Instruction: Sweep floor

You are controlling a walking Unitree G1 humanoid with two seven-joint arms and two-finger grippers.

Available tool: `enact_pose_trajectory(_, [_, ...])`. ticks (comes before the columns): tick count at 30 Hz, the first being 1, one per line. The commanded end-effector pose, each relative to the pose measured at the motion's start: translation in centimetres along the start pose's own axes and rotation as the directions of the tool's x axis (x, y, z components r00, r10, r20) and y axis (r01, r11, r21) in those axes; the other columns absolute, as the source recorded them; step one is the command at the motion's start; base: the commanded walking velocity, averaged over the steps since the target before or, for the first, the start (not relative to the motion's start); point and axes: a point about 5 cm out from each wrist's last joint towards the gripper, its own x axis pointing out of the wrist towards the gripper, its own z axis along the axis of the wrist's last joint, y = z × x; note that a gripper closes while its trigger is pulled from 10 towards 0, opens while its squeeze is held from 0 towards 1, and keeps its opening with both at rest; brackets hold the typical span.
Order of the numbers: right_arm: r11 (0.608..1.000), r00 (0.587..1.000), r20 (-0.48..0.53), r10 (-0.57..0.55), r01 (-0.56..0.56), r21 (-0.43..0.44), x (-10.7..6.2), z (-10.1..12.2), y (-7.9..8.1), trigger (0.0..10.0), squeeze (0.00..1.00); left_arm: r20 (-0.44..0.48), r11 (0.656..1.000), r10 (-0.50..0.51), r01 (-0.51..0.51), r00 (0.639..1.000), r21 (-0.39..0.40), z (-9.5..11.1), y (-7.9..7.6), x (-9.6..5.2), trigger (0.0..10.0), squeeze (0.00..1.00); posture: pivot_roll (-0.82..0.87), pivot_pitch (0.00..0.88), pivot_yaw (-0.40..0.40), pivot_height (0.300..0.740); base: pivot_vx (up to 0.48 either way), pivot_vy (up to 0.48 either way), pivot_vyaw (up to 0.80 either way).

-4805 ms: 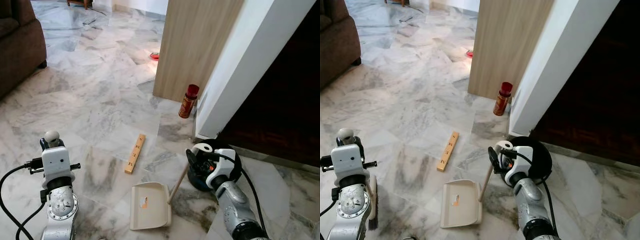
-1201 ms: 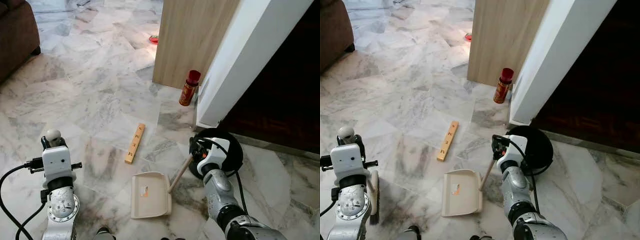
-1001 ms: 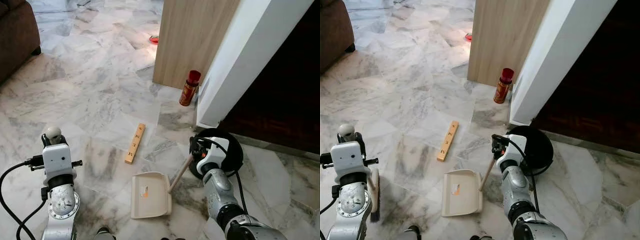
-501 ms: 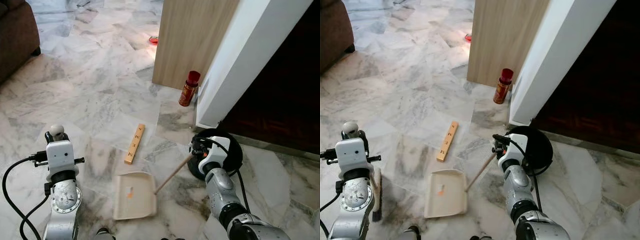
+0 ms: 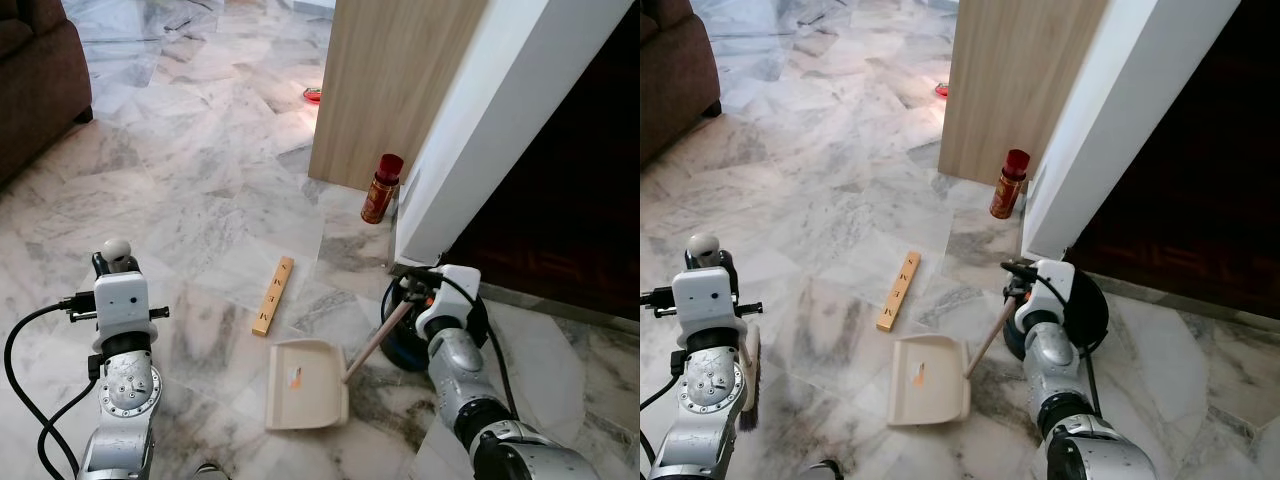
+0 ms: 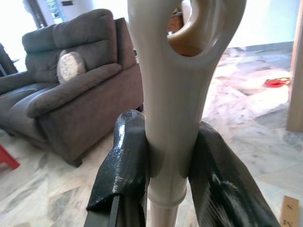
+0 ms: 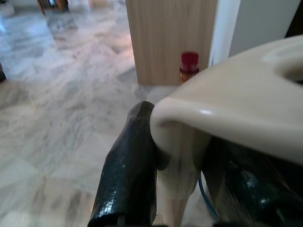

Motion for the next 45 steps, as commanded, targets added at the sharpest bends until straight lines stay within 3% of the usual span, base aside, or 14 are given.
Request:
enact_pose_trajectory(1, [0.999,0.992,0.128,0.006,-0.002,-0.032,0.5,2.4,-0.3,10.0,0.0,0.088,1.0,-0.024,0.023,0.996,0.015,1.4,-0.2,0.2,10.0,0.0,0.17,0.069,-0.132,0.74,0.0,0.0,0.0])
enact_pose_trajectory(11, [0.998,0.984,0.175,-0.015,0.025,-0.054,-0.5,2.5,-2.1,10.0,0.0,0.091,0.998,-0.06,0.059,0.994,0.01,1.6,-0.7,0.0,10.0,0.0,0.15,0.076,-0.135,0.74,0.0,0.0,0.0])
enact_pose_trajectory(21, [0.998,0.984,0.178,-0.02,0.031,-0.054,-0.7,2.5,-2.2,10.0,0.0,0.095,0.997,-0.073,0.073,0.993,0.011,1.7,-0.8,-0.1,10.0,0.0,0.15,0.073,-0.133,0.74,0.0,0.0,0.0])
enact_pose_trajectory(25, [0.999,0.975,0.22,-0.039,0.045,-0.025,-0.4,3.5,-1.9,10.0,0.0,0.112,0.995,-0.1,0.1,0.989,0.011,2.1,-1.4,-0.2,10.0,0.0,0.14,0.055,-0.128,0.74,0.0,0.48,0.0])
enact_pose_trajectory(45, [0.999,0.977,0.211,-0.044,0.049,-0.017,-0.4,3.7,-1.6,10.0,0.0,0.115,0.995,-0.101,0.1,0.988,0.013,2.3,-1.5,-0.4,10.0,0.0,0.14,0.089,-0.129,0.74,0.0,0.379,0.0])
